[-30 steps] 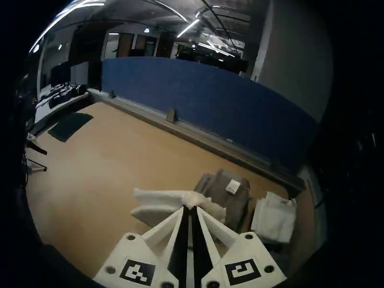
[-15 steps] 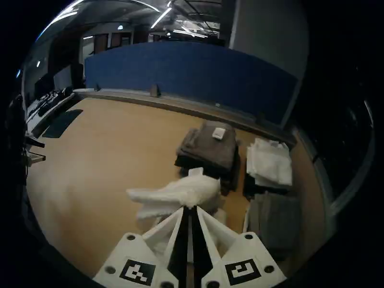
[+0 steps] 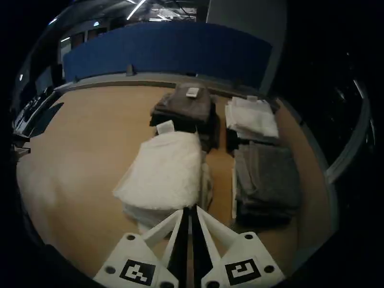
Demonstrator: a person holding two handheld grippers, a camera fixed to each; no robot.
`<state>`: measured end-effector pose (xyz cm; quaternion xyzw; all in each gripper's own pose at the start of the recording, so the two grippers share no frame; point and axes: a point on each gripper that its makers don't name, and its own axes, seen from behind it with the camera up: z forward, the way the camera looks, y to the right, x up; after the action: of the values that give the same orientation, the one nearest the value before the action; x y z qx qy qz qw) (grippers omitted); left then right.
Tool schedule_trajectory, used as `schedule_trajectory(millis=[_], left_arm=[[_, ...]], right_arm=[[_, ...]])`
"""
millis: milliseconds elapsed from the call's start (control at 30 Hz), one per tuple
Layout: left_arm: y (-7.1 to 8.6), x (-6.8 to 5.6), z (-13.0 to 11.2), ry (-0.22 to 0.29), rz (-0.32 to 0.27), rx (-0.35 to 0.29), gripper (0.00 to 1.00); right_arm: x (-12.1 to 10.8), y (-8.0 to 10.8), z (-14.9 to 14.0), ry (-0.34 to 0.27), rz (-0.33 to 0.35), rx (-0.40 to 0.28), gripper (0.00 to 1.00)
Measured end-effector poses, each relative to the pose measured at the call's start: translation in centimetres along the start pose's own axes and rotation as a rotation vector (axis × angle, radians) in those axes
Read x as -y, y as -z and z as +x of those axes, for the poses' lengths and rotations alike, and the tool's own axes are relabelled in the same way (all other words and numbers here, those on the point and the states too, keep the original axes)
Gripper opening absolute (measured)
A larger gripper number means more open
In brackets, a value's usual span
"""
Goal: Fold towel
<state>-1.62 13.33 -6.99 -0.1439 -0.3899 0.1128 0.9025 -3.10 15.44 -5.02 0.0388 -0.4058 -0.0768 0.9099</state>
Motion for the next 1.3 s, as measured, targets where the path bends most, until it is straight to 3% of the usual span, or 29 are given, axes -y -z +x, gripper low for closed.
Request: schedule_trajectory(millis=[300,667,733,833,967,1100,1300], left_arm=[[0.2,0.0,-0.2,-0.002,0.008,0.0,0.94],[0.2,0.1,-0.2,-0.01,0.011,0.002,0.94],[0.2,0.1,-0.1,-0.01,0.01,0.001,0.94],[0.1,0.1,0.0,-0.009,0.009,-0.002,0.94],[0.0,0.1,0.2,-0.011,0.006,-0.005,0.94],[0.0,0.1,0.3,-0.012,0.003,-0.006,0.94],[-0.1,0.2,0.5,-0.014,0.0,-0.01,0.94]], right_arm=[[-0.3,-2.8,-5.1,-0.045,-0.028,0.086,0.04],[-0.6,-3.1,-5.4,-0.065,-0.045,0.075,0.07],[-0.9,-2.7,-5.4,-0.069,-0.059,0.07,0.15],[-1.3,-2.1,-5.4,-0.073,-0.079,0.062,0.41],[-1.5,-1.2,-5.3,-0.081,-0.09,0.045,0.62],[-1.3,-0.3,-4.0,-0.092,-0.093,-0.003,0.96],[-0.9,0.5,-1.8,-0.097,-0.091,-0.057,1.0]])
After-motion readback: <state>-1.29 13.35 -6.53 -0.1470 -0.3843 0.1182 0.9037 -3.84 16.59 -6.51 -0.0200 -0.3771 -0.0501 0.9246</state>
